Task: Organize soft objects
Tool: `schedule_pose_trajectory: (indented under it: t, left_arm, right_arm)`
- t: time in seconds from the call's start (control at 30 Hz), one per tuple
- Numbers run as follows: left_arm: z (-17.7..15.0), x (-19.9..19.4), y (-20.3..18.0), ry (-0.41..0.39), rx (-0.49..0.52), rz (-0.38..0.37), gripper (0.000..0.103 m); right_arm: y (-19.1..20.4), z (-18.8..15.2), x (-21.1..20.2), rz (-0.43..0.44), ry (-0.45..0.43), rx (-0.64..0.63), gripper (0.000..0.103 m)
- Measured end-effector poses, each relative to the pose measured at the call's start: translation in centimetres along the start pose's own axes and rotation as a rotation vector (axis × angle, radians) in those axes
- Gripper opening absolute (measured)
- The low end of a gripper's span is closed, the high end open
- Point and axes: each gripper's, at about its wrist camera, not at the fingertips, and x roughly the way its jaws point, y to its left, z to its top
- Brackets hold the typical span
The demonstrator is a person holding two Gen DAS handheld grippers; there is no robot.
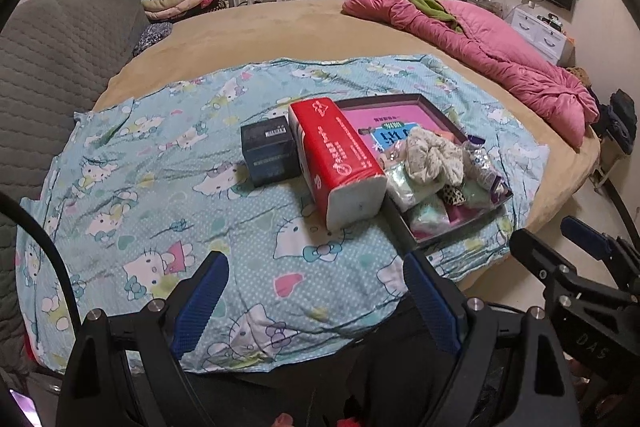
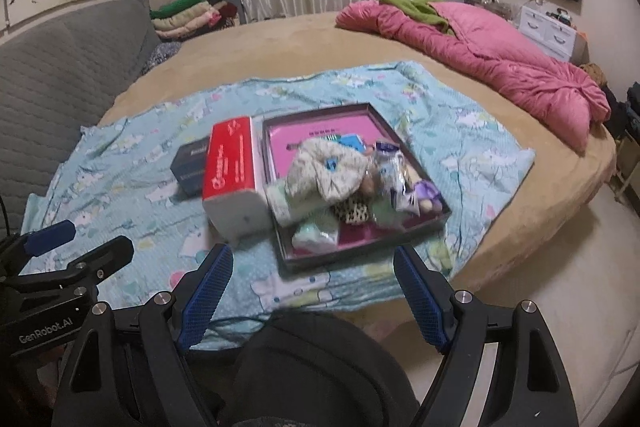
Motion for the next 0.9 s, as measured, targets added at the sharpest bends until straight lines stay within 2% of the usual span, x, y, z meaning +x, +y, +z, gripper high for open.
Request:
schedule_pose_trajectory:
  t: [0.9]
  left_arm:
    - [-1.5, 2.2, -0.5, 0.064, -0.012, 0.001, 0.089]
  right_arm:
    - [-1.0, -1.2, 1.5, -0.005, 0.047, 0.048, 0.084]
